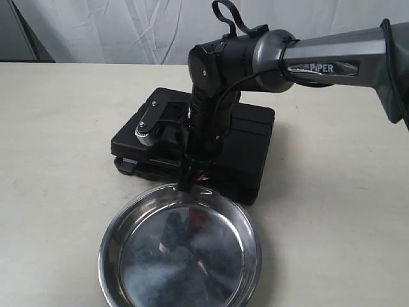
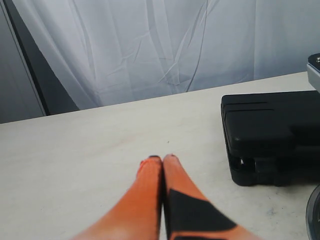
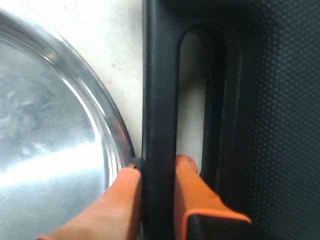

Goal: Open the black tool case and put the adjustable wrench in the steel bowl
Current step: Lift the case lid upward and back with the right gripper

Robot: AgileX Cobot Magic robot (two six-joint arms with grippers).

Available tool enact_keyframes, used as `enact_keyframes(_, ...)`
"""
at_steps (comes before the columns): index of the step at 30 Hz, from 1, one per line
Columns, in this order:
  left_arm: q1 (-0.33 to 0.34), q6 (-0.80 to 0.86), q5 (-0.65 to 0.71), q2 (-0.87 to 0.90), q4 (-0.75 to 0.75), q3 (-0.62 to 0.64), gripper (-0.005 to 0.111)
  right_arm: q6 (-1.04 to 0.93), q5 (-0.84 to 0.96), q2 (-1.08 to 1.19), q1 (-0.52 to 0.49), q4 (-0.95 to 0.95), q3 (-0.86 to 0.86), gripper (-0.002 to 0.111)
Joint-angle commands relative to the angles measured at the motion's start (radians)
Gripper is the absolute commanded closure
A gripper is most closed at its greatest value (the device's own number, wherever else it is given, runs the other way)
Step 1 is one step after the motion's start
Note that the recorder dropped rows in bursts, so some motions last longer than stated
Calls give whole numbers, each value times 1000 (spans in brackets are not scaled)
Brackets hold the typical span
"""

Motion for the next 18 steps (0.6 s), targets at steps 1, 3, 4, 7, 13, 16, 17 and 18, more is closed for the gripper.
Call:
enact_keyframes(1, -4, 0, -5, 4, -3, -2, 106, 5, -41, -10, -4, 13, -6, 109)
enact_keyframes(3, -4, 0, -5, 4, -3, -2, 106, 6, -49, -12, -4, 13, -6, 109)
enact_keyframes(4, -4, 0, -5, 4, -3, -2, 106, 6, -55, -14, -4, 13, -6, 109)
enact_keyframes(7, -4, 0, -5, 4, -3, -2, 106, 6, -59, -18, -4, -1, -6, 109)
enact_keyframes(13, -4, 0, -5, 4, -3, -2, 106, 7, -74, -76, -4, -5, -6, 109)
enact_keyframes(16, -4, 0, -5, 4, -3, -2, 106, 7, -103, -128, -4, -28, -6, 109)
enact_keyframes(17, -4, 0, -5, 4, -3, -2, 106, 13, -111, -145, -4, -45, -6, 109)
enact_keyframes(18, -4, 0, -5, 4, -3, -2, 106, 22, -118, -157, -4, -65, -6, 109)
